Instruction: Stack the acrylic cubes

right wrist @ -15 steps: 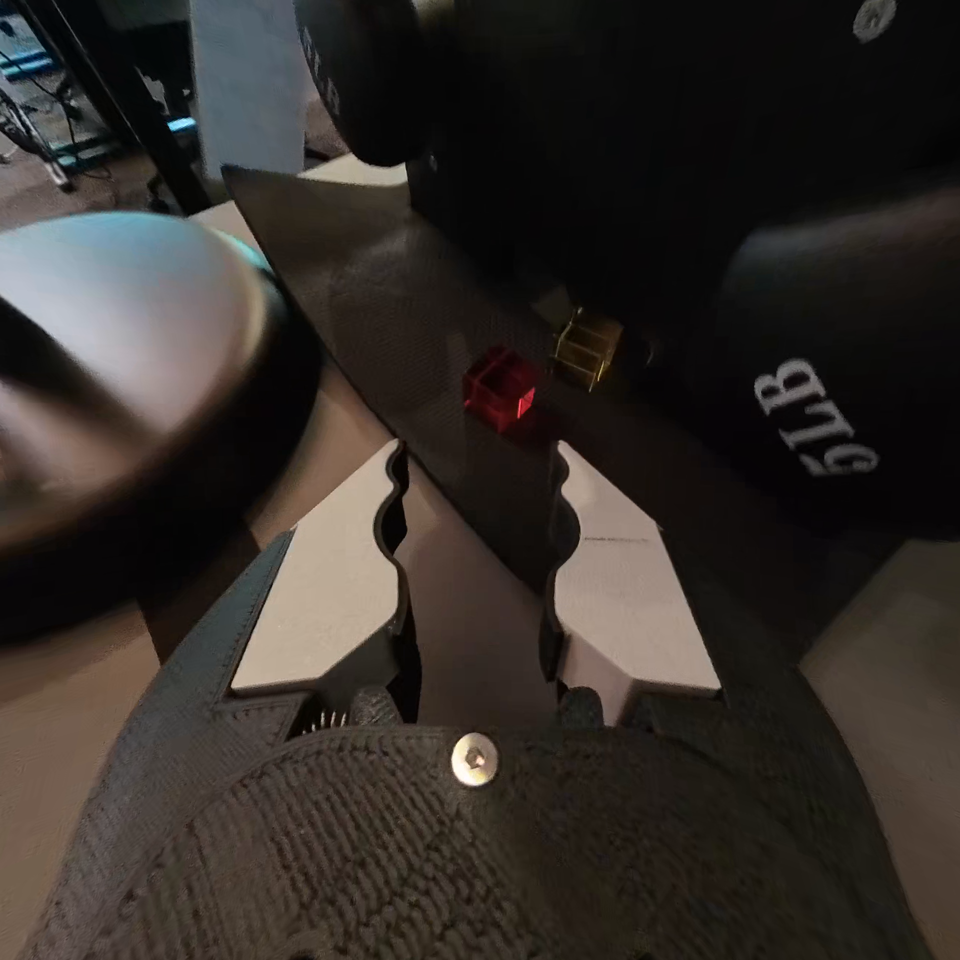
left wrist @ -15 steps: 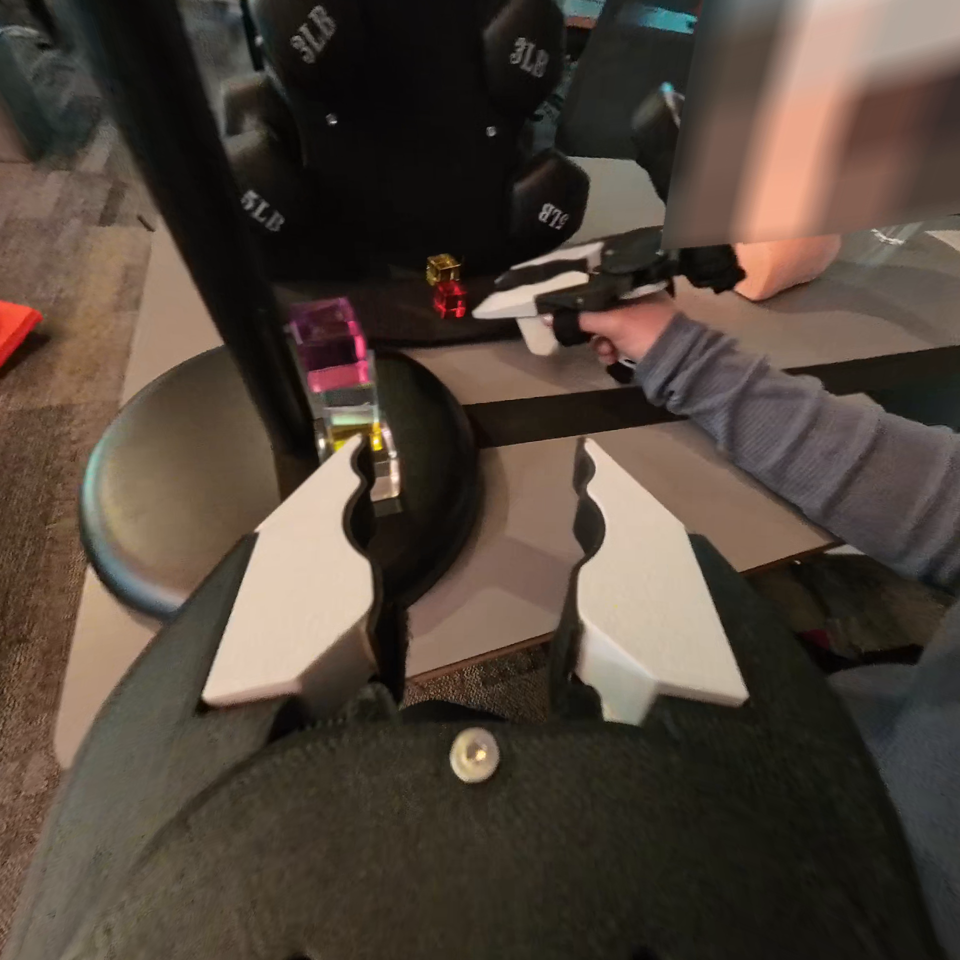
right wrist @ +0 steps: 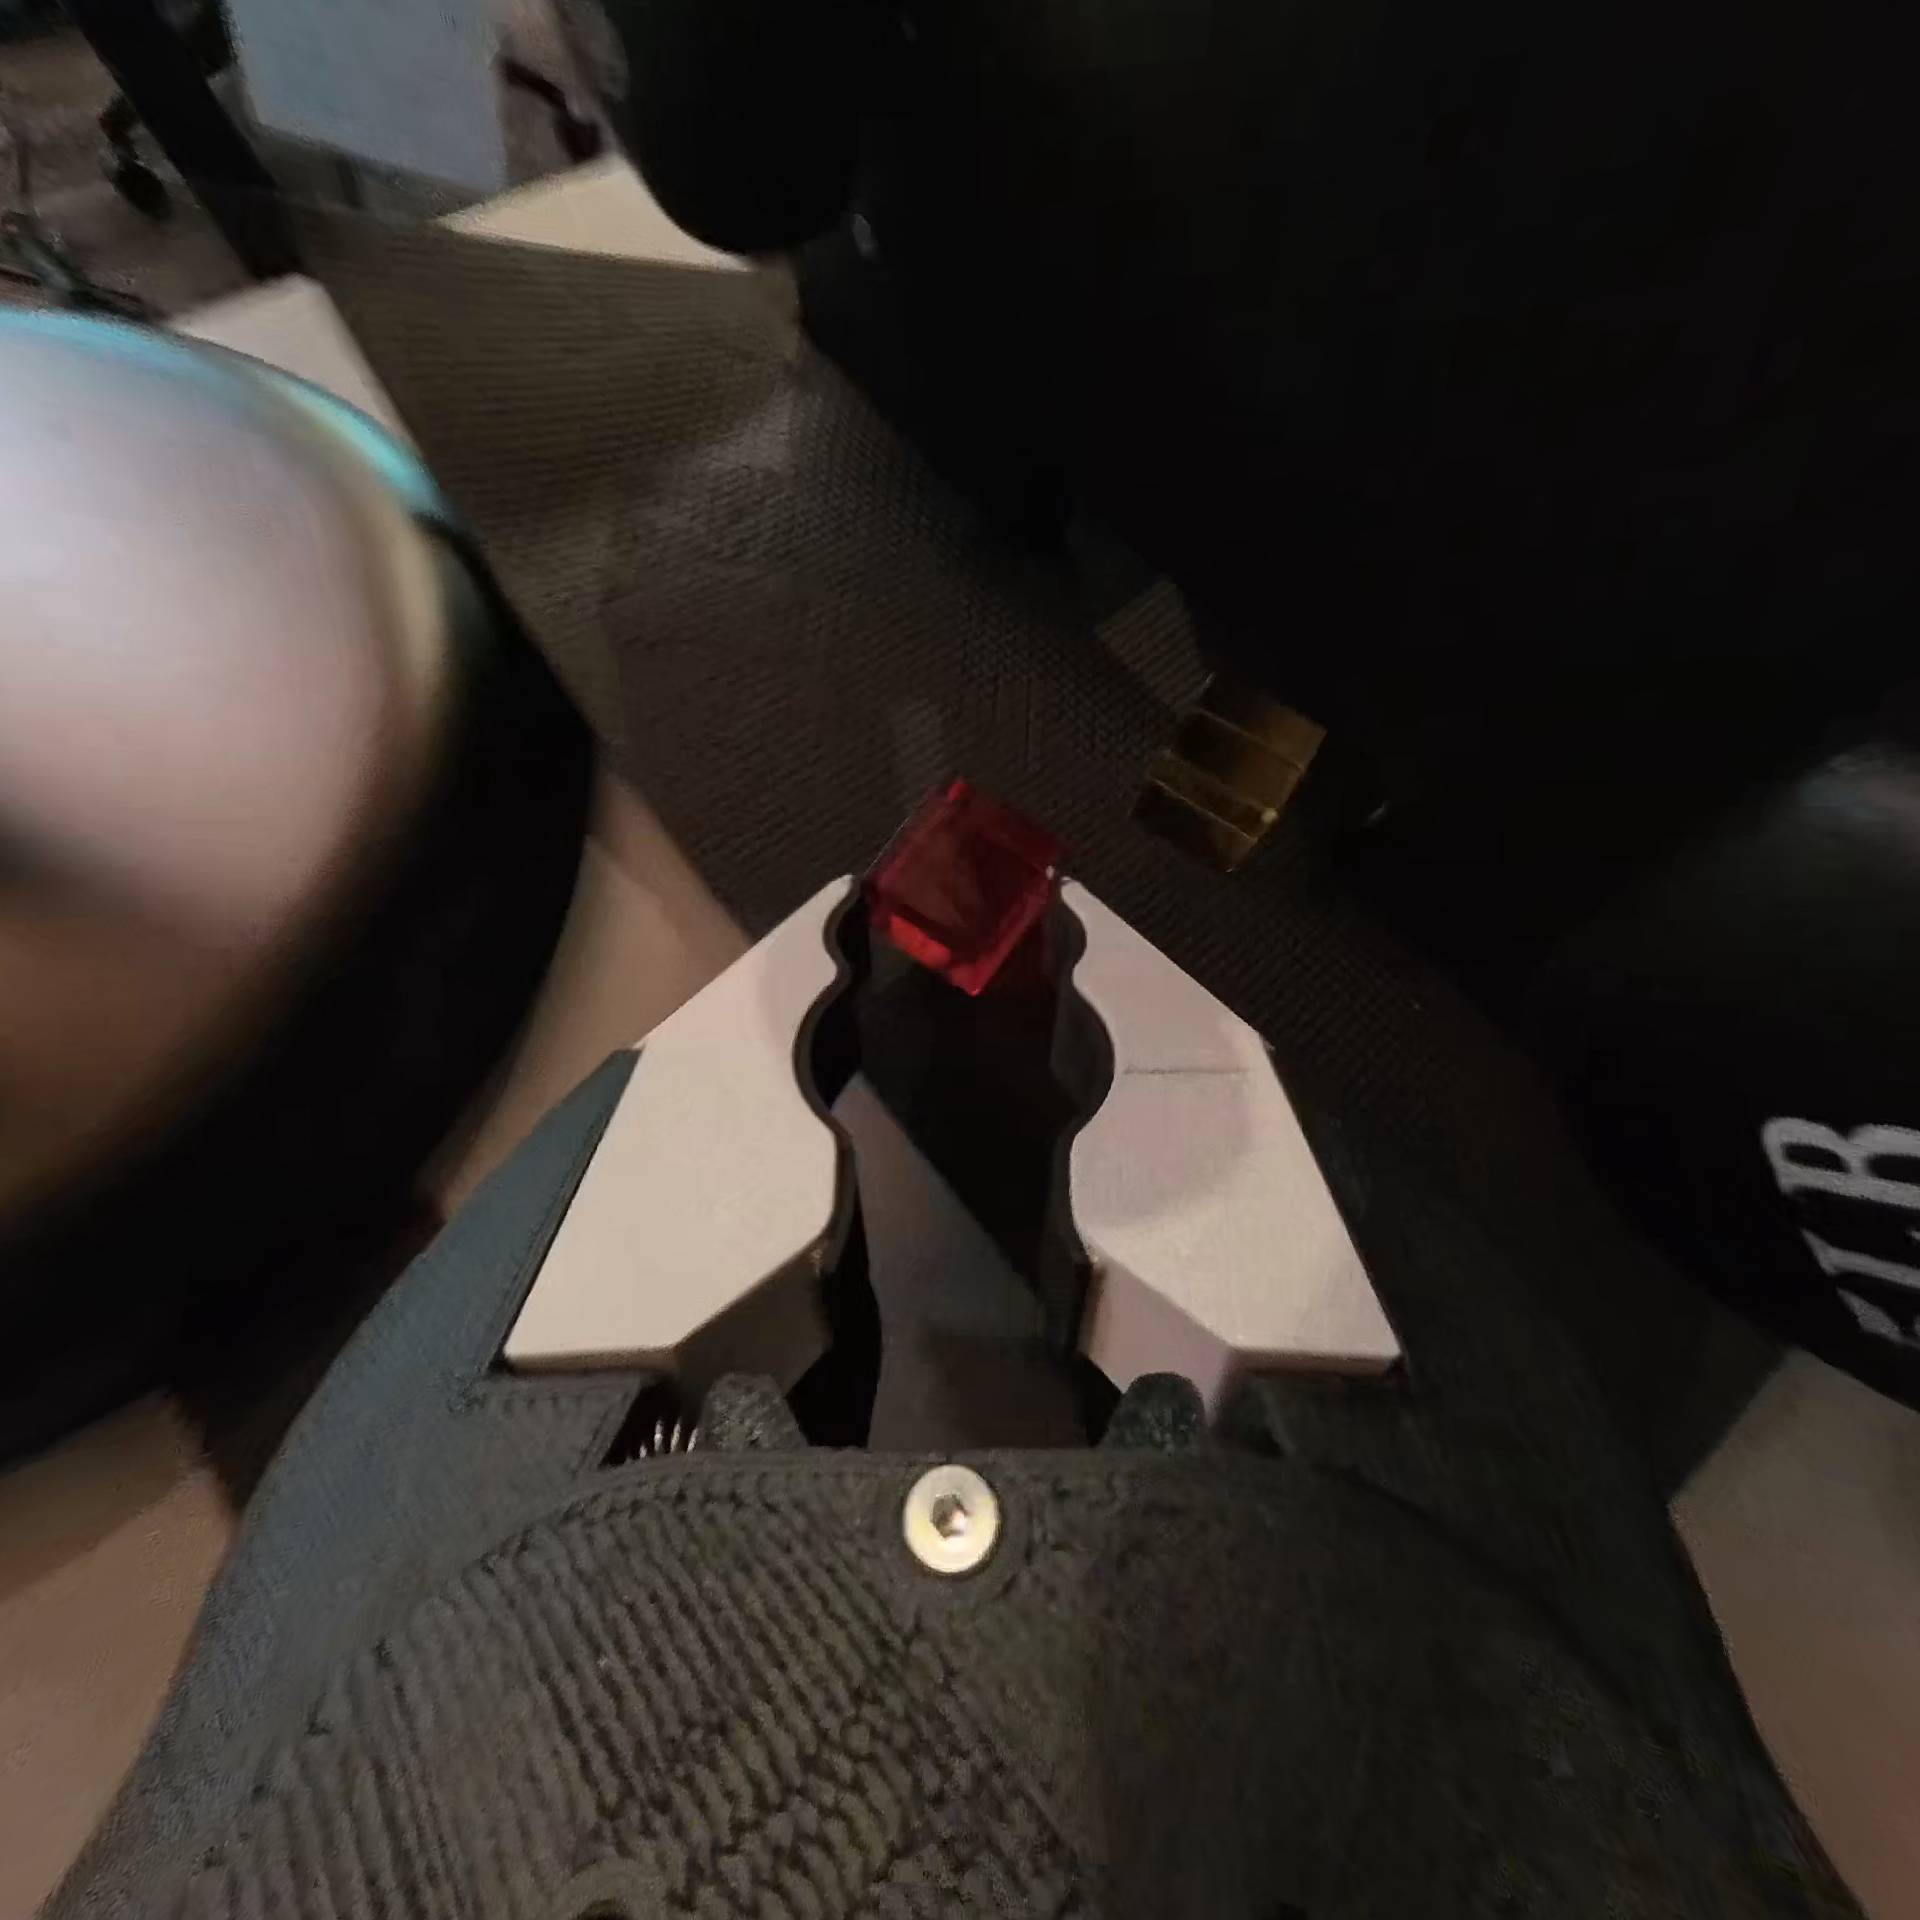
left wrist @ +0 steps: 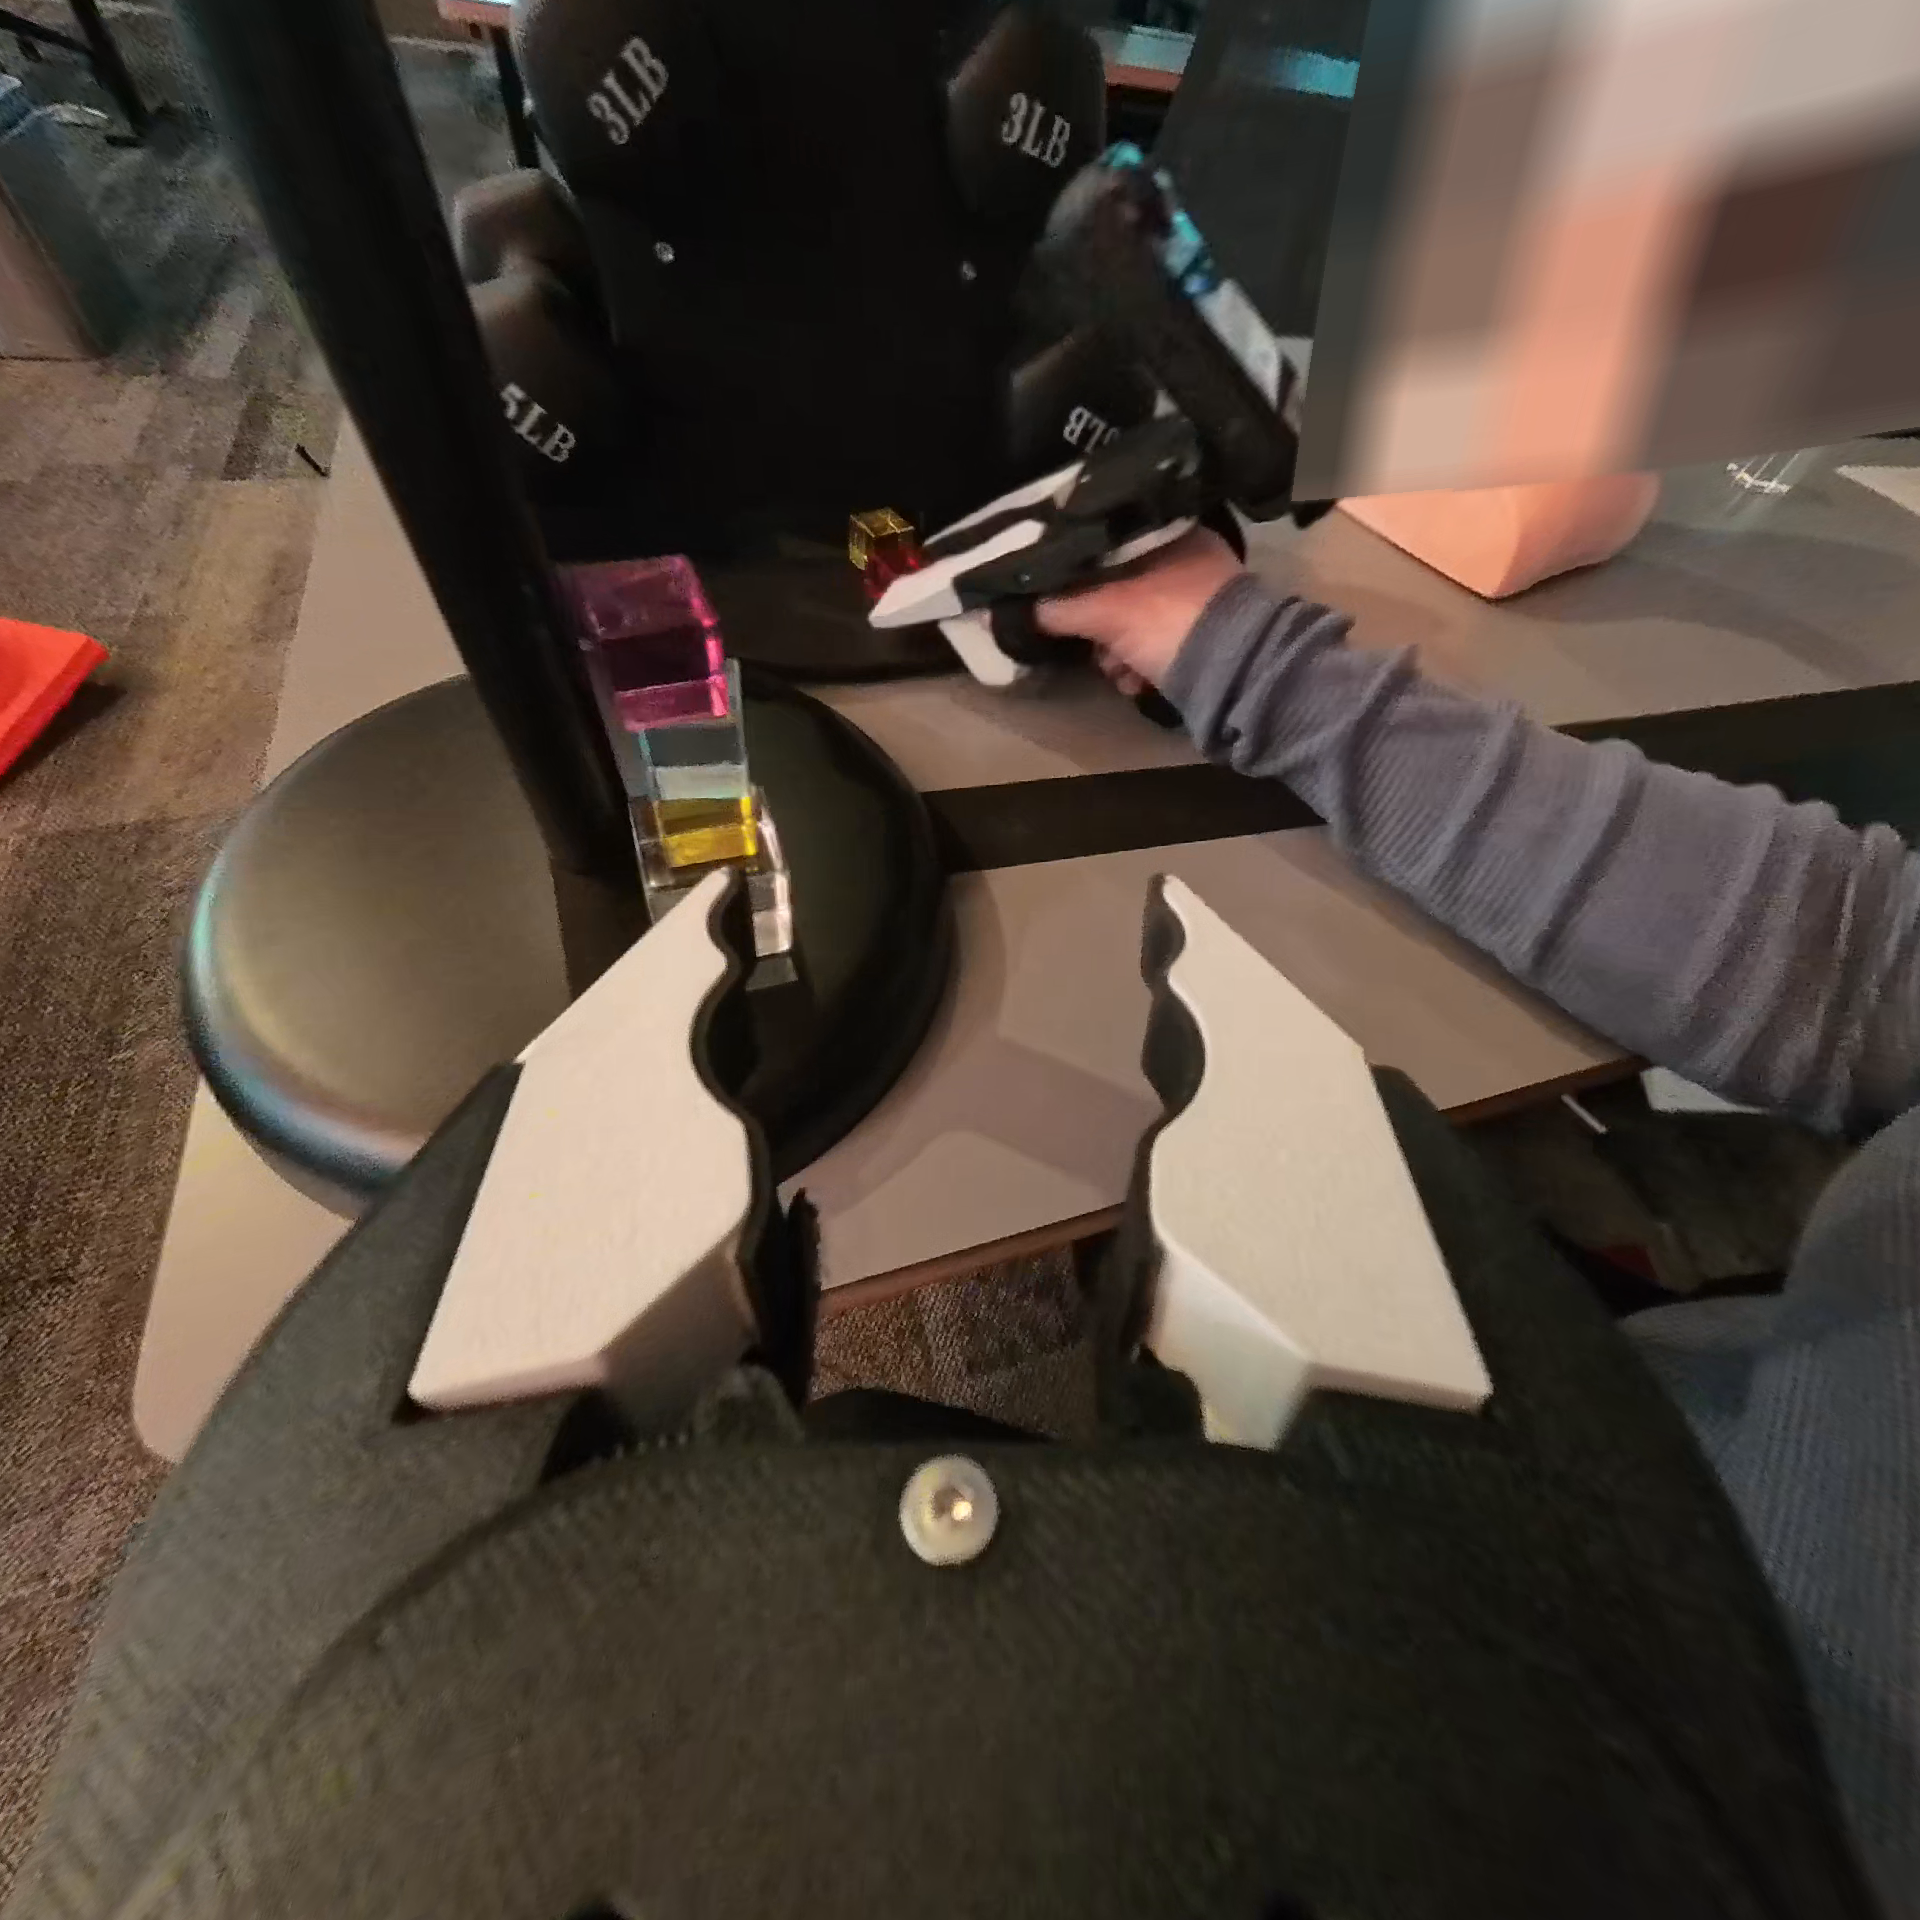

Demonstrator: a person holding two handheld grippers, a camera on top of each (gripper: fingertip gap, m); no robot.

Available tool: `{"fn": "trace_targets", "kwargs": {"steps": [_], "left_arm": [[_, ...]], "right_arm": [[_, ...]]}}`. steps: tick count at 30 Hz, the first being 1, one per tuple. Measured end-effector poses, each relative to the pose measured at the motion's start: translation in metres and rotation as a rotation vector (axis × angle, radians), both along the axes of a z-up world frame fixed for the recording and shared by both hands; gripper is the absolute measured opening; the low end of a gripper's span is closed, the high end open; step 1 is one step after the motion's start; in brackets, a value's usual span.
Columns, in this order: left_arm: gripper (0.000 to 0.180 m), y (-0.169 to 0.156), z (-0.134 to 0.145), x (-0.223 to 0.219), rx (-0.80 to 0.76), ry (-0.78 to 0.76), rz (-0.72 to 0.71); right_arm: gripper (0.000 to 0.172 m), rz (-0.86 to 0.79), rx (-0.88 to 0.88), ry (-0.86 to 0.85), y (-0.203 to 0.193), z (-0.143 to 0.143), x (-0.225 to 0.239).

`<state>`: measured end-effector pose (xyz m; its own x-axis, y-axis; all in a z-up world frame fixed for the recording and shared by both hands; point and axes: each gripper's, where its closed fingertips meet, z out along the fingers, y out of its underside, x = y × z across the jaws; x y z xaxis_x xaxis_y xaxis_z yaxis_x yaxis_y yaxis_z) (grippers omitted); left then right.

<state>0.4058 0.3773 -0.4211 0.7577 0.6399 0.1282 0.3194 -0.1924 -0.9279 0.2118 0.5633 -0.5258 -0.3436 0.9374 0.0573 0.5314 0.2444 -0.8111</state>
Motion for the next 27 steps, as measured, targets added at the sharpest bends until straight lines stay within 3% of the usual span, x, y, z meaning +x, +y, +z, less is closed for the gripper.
{"fn": "trace_targets", "kwargs": {"steps": [3, 5, 7, 9, 16, 27], "left_arm": [[0.074, -0.005, -0.001, -0.004, 0.02, -0.002, 0.011], [0.075, -0.007, -0.002, -0.006, 0.027, -0.005, 0.014], [0.075, -0.008, -0.004, -0.007, 0.032, -0.006, 0.016], [0.075, -0.009, -0.005, -0.007, 0.042, -0.008, 0.017], [0.075, -0.011, -0.009, -0.006, 0.047, -0.013, 0.02], [0.076, -0.016, -0.013, -0.007, 0.047, -0.027, 0.032]], "right_arm": [[0.031, 0.158, -0.098, 0.121, -0.038, 0.051, 0.024], [0.032, 0.356, -0.21, 0.193, -0.079, 0.096, 0.051], [0.032, 0.548, -0.299, 0.207, -0.116, 0.134, 0.081], [0.032, 0.702, -0.305, 0.173, -0.145, 0.153, 0.106], [0.032, 0.829, -0.109, 0.088, -0.192, 0.146, 0.116], [0.033, 0.793, -0.04, 0.018, -0.199, 0.124, 0.102]]}}
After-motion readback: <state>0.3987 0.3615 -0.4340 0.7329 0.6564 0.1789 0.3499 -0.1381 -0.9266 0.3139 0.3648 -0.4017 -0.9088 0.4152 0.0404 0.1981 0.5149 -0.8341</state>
